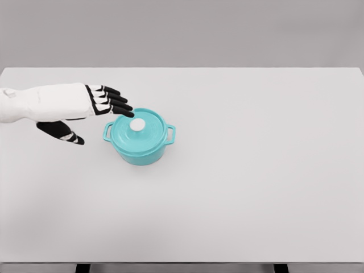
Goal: Open the lid of the pot with left arm
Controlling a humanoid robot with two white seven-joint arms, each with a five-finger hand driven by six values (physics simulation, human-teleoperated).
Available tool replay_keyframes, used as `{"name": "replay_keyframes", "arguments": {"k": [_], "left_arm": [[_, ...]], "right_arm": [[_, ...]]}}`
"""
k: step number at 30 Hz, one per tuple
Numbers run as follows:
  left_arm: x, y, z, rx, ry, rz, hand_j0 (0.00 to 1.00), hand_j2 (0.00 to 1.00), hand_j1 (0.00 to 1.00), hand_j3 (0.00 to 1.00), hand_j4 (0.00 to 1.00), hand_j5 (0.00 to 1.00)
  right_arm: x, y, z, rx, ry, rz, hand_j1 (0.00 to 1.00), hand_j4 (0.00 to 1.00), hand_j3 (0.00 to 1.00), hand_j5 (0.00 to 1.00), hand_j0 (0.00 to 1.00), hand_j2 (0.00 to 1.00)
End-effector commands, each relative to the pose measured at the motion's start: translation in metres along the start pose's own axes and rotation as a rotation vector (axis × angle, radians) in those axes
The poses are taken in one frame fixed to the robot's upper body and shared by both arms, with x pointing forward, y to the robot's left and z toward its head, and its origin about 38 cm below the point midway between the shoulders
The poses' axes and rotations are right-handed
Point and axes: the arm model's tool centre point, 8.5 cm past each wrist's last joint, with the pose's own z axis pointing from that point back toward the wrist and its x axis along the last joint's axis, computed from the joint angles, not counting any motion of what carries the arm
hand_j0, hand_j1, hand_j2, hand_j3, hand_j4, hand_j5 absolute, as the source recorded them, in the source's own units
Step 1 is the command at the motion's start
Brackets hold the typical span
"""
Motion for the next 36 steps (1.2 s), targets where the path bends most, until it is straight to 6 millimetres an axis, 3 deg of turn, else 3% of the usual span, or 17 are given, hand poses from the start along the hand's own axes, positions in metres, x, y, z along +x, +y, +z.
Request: {"name": "replay_keyframes", "arguments": {"k": [1,4,6,15,18,24,30,36], "left_arm": [[0.000,-0.002,-0.001,-0.003,-0.002,0.007,1.00,1.00,1.00,1.00,1.00,1.00],[0.002,0.010,-0.007,0.013,-0.012,-0.030,1.00,1.00,1.00,1.00,1.00,1.00],[0.005,0.018,-0.027,0.012,-0.031,-0.109,1.00,1.00,1.00,1.00,1.00,1.00],[0.001,0.027,-0.054,0.018,-0.067,-0.120,1.00,1.00,1.00,1.00,1.00,1.00],[0.003,0.015,-0.075,-0.037,-0.106,-0.102,1.00,1.00,1.00,1.00,1.00,1.00],[-0.019,0.002,-0.075,-0.095,-0.045,-0.082,1.00,1.00,1.00,1.00,1.00,1.00],[-0.017,0.004,-0.087,-0.080,-0.066,-0.080,1.00,1.00,1.00,1.00,1.00,1.00],[-0.043,-0.007,-0.092,-0.096,0.006,-0.058,1.00,1.00,1.00,1.00,1.00,1.00]], "right_arm": [[-0.001,0.000,0.000,0.001,0.003,0.000,1.00,1.00,1.00,1.00,1.00,1.00],[-0.007,0.002,0.001,0.002,0.013,-0.006,1.00,1.00,1.00,1.00,1.00,1.00],[-0.006,0.001,0.001,0.002,0.009,-0.005,1.00,1.00,1.00,1.00,1.00,1.00],[-0.006,0.001,0.001,0.001,0.010,-0.008,1.00,1.00,1.00,1.00,1.00,1.00],[-0.006,0.001,0.001,0.001,0.010,-0.008,1.00,1.00,1.00,1.00,1.00,1.00],[-0.006,0.001,0.001,0.001,0.010,-0.008,1.00,1.00,1.00,1.00,1.00,1.00],[-0.007,0.002,0.001,0.001,0.011,-0.009,1.00,1.00,1.00,1.00,1.00,1.00],[-0.006,0.001,0.001,0.001,0.010,-0.008,1.00,1.00,1.00,1.00,1.00,1.00]]}}
